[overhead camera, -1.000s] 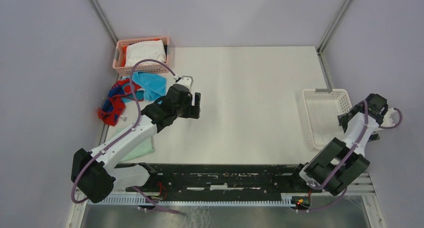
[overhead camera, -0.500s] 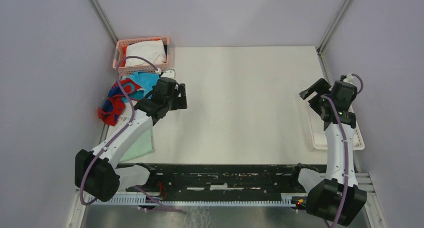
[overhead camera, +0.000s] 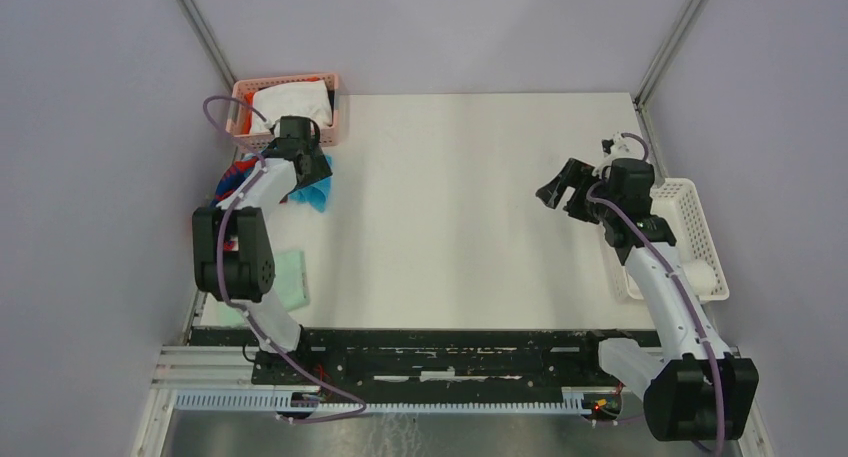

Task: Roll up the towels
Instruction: Move the towel to the center of the board.

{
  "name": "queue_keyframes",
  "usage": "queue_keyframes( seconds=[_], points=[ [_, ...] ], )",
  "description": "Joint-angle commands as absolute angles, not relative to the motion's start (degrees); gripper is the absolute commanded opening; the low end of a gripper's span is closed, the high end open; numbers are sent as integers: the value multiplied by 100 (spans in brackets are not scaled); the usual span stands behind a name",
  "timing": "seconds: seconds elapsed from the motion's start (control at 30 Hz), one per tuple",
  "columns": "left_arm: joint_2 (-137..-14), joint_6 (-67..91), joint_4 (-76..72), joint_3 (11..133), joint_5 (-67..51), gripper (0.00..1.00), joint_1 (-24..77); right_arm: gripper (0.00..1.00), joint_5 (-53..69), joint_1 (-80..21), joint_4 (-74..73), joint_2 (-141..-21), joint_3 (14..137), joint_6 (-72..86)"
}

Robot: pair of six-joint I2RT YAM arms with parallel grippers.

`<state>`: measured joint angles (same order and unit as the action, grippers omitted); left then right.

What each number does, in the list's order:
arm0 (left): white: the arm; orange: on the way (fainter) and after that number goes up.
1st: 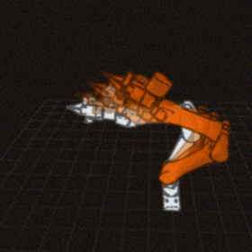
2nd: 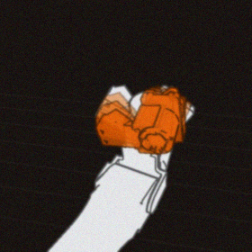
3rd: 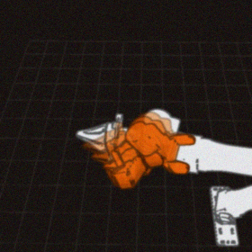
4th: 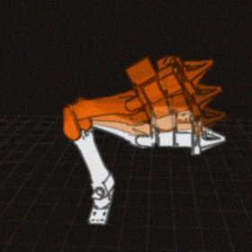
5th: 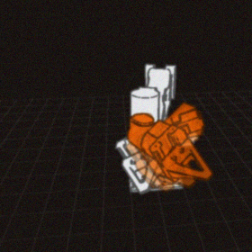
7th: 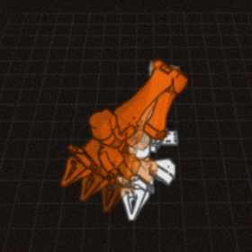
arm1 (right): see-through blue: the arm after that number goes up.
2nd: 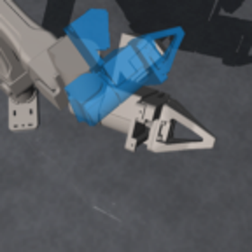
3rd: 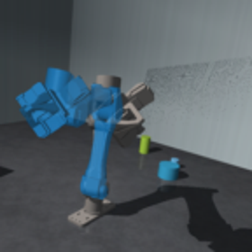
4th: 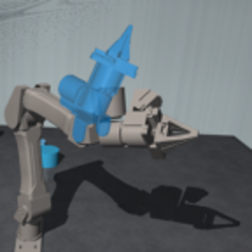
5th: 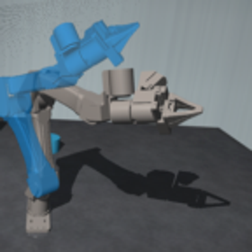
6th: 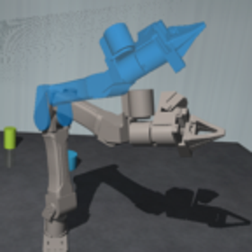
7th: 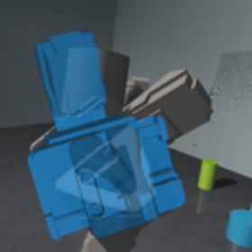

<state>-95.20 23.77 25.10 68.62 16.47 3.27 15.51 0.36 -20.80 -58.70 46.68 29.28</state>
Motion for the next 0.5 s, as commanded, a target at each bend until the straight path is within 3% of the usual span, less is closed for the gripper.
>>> queue_keyframes(
  seconds=[0.0, 0.1, 0.23, 0.47],
  points=[
    [-10521, 2600, 2071, 7706, 1558, 75, 185, 89, 1877, -266, -1591, -5982, 4672, 2676],
    [-11230, 2549, 2216, 8205, 1597, 65, 157, 88, 1889, -377, -1618, -5993, 4699, 2560],
    [-11572, 2653, 2313, 8441, 1151, 30, 206, 88, 1881, -438, -1654, -6037, 4707, 2464],
    [-10618, 2669, 2366, 8051, 766, 6, 1400, 83, 1861, -650, -1651, -6207, 4860, 2397]
  ],
)
